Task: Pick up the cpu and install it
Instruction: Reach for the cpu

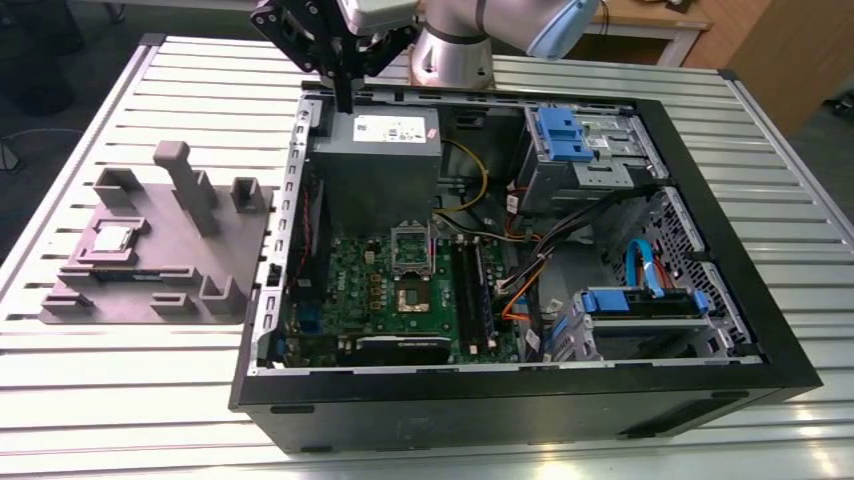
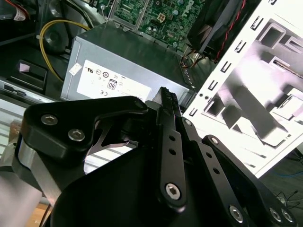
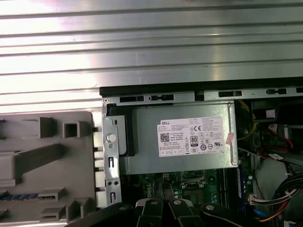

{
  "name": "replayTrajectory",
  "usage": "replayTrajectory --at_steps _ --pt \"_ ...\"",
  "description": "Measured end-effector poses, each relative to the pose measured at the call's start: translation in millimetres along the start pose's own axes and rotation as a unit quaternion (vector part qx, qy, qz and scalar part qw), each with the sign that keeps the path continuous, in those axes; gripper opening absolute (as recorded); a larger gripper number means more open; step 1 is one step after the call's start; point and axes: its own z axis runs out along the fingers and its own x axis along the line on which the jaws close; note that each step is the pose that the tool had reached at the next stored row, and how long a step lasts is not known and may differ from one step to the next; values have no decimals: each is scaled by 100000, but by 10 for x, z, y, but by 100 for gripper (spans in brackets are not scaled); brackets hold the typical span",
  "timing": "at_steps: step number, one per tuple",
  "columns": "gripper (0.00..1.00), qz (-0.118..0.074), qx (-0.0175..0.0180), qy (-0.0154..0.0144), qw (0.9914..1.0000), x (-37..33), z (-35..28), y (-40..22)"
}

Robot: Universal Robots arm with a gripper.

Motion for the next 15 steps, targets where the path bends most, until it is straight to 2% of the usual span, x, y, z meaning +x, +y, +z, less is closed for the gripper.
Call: replayTrajectory --at_steps 15 --pt "10 3 -1 0 100000 32 -1 -2"
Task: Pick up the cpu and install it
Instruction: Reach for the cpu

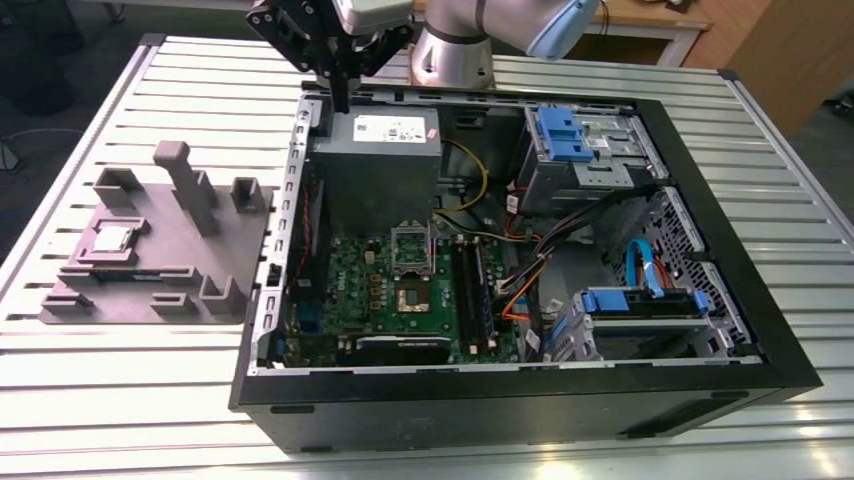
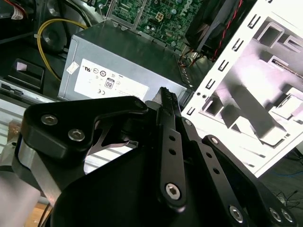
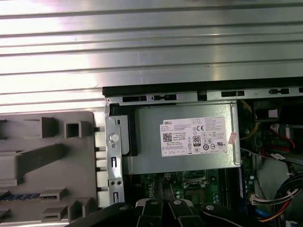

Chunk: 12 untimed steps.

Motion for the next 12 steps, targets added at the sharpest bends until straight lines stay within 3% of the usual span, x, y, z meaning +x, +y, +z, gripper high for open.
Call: replayTrajectory --at_steps 12 --pt "10 -3 2 3 100000 26 -1 -2"
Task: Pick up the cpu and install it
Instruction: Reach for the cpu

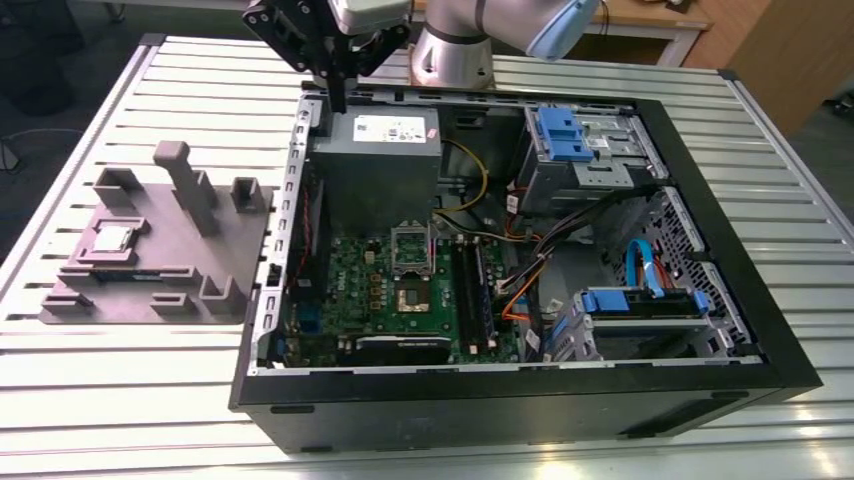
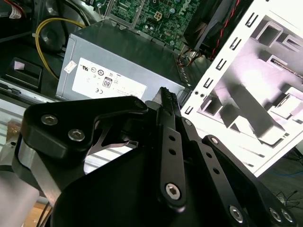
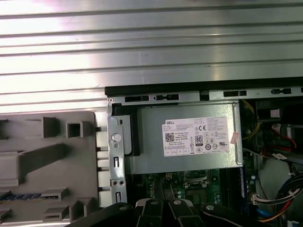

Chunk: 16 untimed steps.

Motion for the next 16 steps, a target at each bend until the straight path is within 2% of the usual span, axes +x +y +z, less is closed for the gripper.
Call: replayTrajectory --at_steps 16 --pt "10 0 0 -1 100000 46 -1 -3"
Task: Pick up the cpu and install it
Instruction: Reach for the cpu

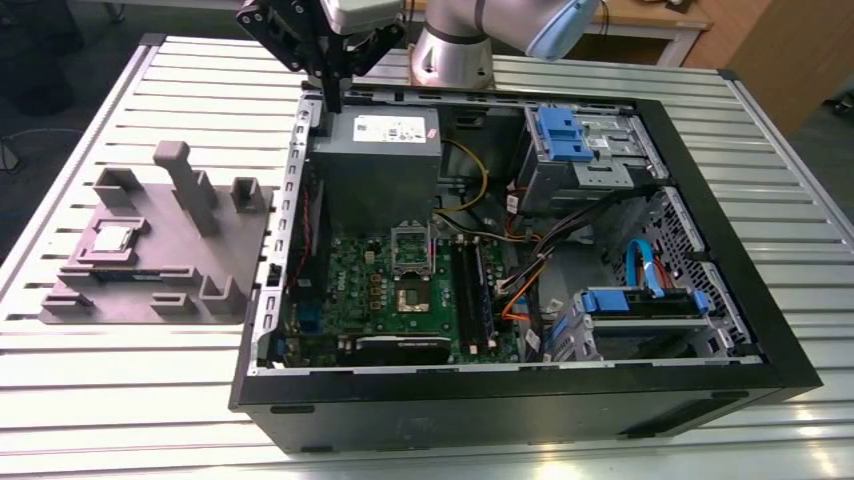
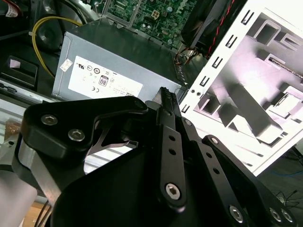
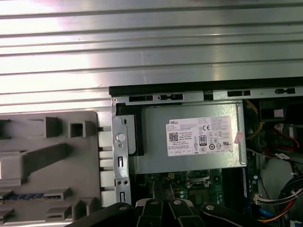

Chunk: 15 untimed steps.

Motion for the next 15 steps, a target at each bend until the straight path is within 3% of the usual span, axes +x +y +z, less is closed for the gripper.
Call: replayTrajectory --at_steps 15 --pt "10 1 -1 1 100000 38 -1 -3"
